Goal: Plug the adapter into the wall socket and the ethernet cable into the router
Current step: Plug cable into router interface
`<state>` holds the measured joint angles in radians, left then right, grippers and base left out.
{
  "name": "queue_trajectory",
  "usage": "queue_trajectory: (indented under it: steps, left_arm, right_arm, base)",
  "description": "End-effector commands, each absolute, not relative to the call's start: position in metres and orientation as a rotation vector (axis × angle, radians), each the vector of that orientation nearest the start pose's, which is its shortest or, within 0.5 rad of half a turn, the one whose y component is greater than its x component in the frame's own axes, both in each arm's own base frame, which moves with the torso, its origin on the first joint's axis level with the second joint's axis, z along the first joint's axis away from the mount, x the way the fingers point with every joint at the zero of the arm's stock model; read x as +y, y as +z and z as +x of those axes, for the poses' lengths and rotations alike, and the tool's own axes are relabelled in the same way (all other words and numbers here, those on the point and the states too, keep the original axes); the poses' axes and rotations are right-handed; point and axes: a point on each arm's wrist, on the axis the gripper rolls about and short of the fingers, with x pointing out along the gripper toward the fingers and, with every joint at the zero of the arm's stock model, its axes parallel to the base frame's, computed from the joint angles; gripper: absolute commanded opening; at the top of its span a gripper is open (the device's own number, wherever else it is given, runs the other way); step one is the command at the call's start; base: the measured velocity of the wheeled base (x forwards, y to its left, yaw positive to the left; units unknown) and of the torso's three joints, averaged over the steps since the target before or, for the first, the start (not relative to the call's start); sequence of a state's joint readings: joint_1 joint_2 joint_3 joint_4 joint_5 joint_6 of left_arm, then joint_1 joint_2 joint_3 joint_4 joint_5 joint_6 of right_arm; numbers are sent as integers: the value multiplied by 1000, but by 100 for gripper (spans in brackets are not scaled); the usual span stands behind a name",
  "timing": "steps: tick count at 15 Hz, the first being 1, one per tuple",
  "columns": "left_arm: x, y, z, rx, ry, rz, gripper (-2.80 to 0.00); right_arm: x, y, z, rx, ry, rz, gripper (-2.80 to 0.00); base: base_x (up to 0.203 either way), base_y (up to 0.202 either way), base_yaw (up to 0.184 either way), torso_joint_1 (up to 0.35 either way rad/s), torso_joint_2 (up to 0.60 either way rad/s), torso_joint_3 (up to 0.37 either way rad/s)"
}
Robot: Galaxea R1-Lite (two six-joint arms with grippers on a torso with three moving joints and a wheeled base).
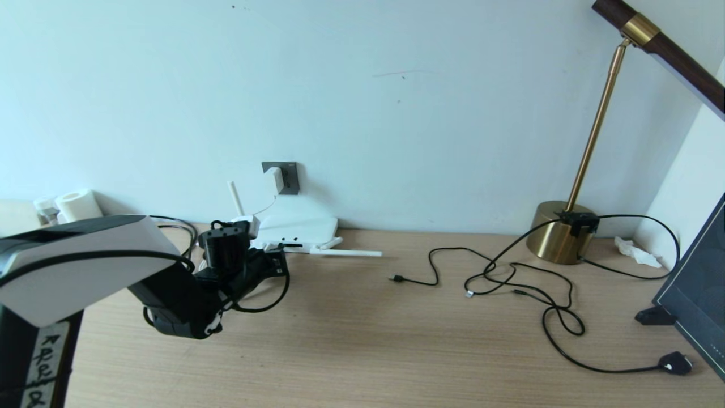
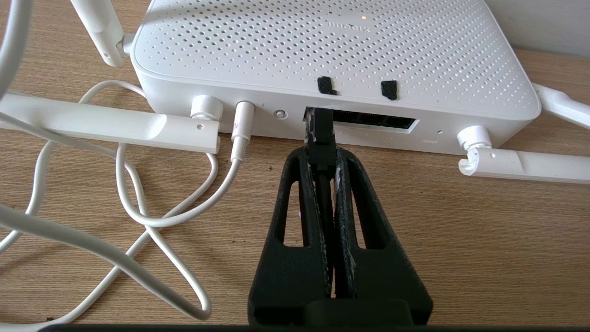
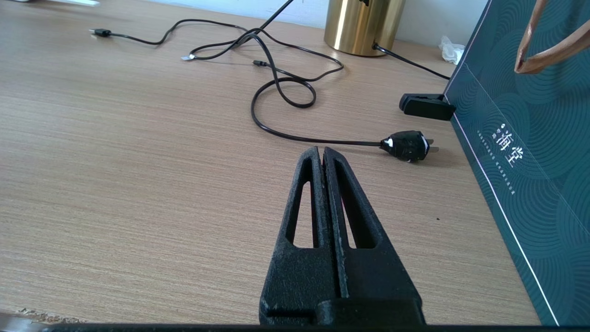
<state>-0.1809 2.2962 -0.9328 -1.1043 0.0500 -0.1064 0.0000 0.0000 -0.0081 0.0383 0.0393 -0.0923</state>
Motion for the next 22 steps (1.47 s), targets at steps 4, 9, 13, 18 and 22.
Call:
queue_trajectory:
  steps: [4, 9, 13, 18, 22]
  left_arm:
    - [-72, 41, 402, 264, -116, -77, -280]
    - [-72, 39, 402, 267, -116, -76, -280]
    - [-73, 39, 402, 268, -115, -76, -280]
    - [-73, 38, 403, 270, -117, -76, -280]
    - [-73, 38, 403, 269, -117, -76, -280]
  right_arm:
    - [1, 74, -23, 30, 41, -93, -280]
    - [1, 74, -23, 30, 41, -93, -280]
    - [1, 74, -23, 30, 41, -93, -280]
    - [1, 74, -23, 30, 41, -93, -280]
    - [1, 74, -23, 30, 41, -93, -280]
  base:
    - [0, 0, 0, 0, 0, 0]
    - [0, 0, 0, 0, 0, 0]
    - [0, 0, 0, 0, 0, 0]
    - [0, 0, 0, 0, 0, 0]
    - [0, 0, 0, 0, 0, 0]
